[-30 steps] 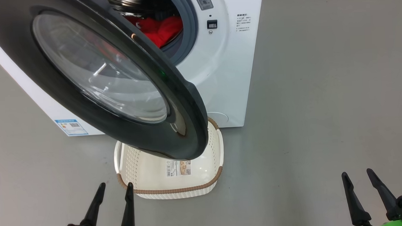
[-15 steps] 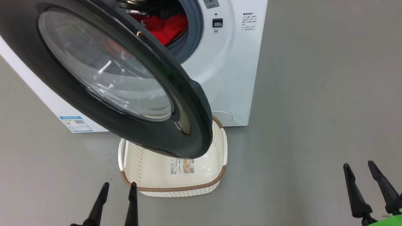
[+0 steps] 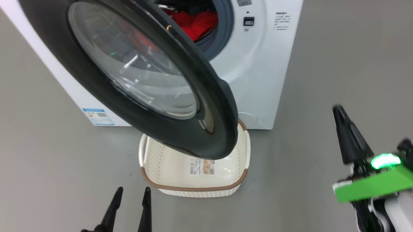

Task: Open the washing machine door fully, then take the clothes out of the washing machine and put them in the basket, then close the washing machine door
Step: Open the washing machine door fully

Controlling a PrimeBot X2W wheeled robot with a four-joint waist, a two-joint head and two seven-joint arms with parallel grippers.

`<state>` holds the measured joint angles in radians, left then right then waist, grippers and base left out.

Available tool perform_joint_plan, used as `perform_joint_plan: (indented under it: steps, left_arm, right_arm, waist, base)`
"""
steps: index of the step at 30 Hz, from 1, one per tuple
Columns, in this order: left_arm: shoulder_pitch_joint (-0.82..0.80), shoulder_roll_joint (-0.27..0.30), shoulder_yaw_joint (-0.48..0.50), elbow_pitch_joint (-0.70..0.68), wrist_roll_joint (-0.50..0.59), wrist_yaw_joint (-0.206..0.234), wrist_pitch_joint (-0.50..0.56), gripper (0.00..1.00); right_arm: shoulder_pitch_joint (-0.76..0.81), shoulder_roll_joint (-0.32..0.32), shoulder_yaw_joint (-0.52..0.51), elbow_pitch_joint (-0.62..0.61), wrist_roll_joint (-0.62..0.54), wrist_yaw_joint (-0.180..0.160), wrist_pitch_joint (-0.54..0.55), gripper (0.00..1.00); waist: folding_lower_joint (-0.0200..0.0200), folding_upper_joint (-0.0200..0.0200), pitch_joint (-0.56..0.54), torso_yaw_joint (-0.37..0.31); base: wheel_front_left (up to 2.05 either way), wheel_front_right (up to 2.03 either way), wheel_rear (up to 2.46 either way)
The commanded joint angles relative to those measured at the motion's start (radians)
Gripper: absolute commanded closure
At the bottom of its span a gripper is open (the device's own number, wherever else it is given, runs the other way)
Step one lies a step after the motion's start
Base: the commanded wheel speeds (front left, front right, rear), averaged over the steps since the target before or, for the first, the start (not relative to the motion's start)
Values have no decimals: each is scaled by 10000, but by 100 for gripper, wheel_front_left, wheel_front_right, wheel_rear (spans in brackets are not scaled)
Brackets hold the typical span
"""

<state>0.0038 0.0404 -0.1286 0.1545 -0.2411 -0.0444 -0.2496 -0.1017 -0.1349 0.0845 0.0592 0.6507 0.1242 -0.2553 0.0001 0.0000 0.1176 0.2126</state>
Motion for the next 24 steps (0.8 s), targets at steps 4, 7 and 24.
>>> perform_joint_plan:
  steps: [4, 7, 24]
  left_arm:
    - [-135, 98, 127, -285, -150, 81, -122, 0]
    - [-170, 98, 63, -291, -192, 101, -122, 0]
    - [-677, 98, -462, -272, -612, 141, -122, 0]
  right_arm:
    - [-1544, -547, 1023, -114, 1098, 65, -64, 100]
    - [-1987, -686, 1363, -9, 1672, 65, -64, 100]
    - [-5349, -2884, 5526, 1045, 7226, 65, 575, 100]
  waist:
    - [-1, 0, 175, 475]
    - [-1, 0, 237, 617]
    - [-1, 0, 1100, 1381]
  base:
    - [0, 0, 0]
    - [0, 0, 0]
    - [0, 0, 0]
